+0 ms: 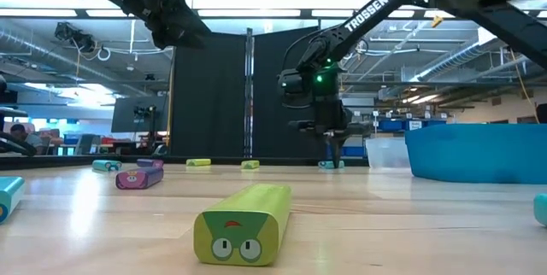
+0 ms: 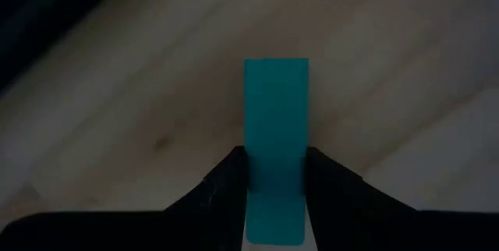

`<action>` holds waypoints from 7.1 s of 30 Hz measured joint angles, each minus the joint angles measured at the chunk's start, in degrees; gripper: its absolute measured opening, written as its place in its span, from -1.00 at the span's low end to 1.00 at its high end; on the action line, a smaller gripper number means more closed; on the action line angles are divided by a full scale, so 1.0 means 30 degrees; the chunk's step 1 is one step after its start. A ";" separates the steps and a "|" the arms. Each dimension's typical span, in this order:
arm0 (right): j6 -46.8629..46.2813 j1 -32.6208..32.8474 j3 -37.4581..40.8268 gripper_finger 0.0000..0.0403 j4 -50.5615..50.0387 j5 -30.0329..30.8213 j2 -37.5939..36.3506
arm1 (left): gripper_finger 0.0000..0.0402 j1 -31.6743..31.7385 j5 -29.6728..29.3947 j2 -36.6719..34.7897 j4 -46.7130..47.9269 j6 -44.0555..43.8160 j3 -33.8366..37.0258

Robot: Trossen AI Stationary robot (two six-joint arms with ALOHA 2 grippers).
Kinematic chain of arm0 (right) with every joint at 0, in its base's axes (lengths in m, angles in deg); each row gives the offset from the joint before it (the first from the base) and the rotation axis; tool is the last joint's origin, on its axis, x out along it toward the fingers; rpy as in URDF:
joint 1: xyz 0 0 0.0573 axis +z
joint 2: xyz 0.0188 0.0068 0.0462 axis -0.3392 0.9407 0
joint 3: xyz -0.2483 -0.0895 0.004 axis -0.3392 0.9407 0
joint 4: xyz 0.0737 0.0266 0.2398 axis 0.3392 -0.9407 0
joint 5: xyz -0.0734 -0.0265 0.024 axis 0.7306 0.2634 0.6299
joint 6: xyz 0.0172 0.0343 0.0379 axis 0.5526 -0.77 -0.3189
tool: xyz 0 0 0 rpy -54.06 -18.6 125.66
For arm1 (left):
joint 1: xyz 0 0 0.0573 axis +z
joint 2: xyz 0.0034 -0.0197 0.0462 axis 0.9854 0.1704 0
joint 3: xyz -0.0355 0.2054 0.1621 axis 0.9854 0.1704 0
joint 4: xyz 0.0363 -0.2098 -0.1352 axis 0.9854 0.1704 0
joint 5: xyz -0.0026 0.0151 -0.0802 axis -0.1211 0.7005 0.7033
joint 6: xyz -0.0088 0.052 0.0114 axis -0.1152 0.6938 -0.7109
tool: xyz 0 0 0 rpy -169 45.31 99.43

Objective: Sort blocks
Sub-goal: Put the light blue block into the blue bin, then put the purple block into the transparent bin, then put the light green block into the yellow bin

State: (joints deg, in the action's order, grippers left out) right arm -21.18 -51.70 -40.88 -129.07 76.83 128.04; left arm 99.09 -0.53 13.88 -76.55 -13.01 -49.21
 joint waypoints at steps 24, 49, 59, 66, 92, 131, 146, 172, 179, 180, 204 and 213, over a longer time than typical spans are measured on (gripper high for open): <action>0.3785 0.4996 -0.0220 -0.45 -0.6918 0.2553 -0.7438 | 0.42 -0.0007 -0.0211 0.0000 0.0336 0.0073 0.0000; -0.2453 1.3519 1.3569 -0.15 -0.5500 -0.0942 -1.5282 | 0.42 -0.0228 -0.0489 0.0615 0.2298 -0.2012 0.0007; 0.1634 1.4160 1.3909 0.34 -0.4432 0.2625 -1.5295 | 0.42 -0.2035 -0.0066 0.3602 0.2356 -0.2714 0.0007; 0.8768 1.5505 1.3414 0.50 0.1465 0.6694 -1.5415 | 0.42 -0.5158 0.0951 0.4255 0.4375 0.1002 0.0007; 1.8350 1.6879 1.3404 0.43 1.2574 0.7096 -1.5941 | 0.42 -1.1933 -0.0800 1.2918 0.3252 0.9927 -0.1643; 2.5672 1.8576 1.3404 0.30 1.7638 1.1416 -2.0619 | -0.49 -0.4320 0.1490 1.7021 -0.6231 0.6925 -0.8699; 3.0644 1.8715 1.3404 0.25 2.2712 1.2014 -2.0860 | -0.49 0.0209 0.2078 2.8364 -0.5892 -0.0103 -2.4986; 3.1137 1.8766 1.3404 0.19 2.2508 1.1905 -2.0828 | 0.64 0.1437 0.1982 3.3361 -0.7459 -0.6490 -3.0760; 3.0638 1.8766 1.3404 0.17 2.2496 1.1897 -2.0823 | 0.54 0.1617 0.2542 3.2018 -0.5821 -0.5250 -3.0753; 3.0543 1.8766 1.3404 0.17 2.2491 1.1897 -2.0823 | 0.45 0.1642 0.1997 3.1600 -0.4959 -0.4688 -3.0760; 2.7953 1.4122 1.3404 0.00 2.1900 1.0557 -1.8830 | -0.95 0.1653 -0.0768 1.3360 -1.4936 -0.3070 -0.5224; 2.3657 0.8461 1.3216 -0.19 2.1141 0.3724 -1.4807 | -0.95 0.1537 -0.1435 0.3560 -1.5045 -0.4723 0.3286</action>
State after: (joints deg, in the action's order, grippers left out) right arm 49.79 -26.32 -1.23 -65.65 88.00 83.62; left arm 103.70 -4.84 24.55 -121.68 -27.18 -39.35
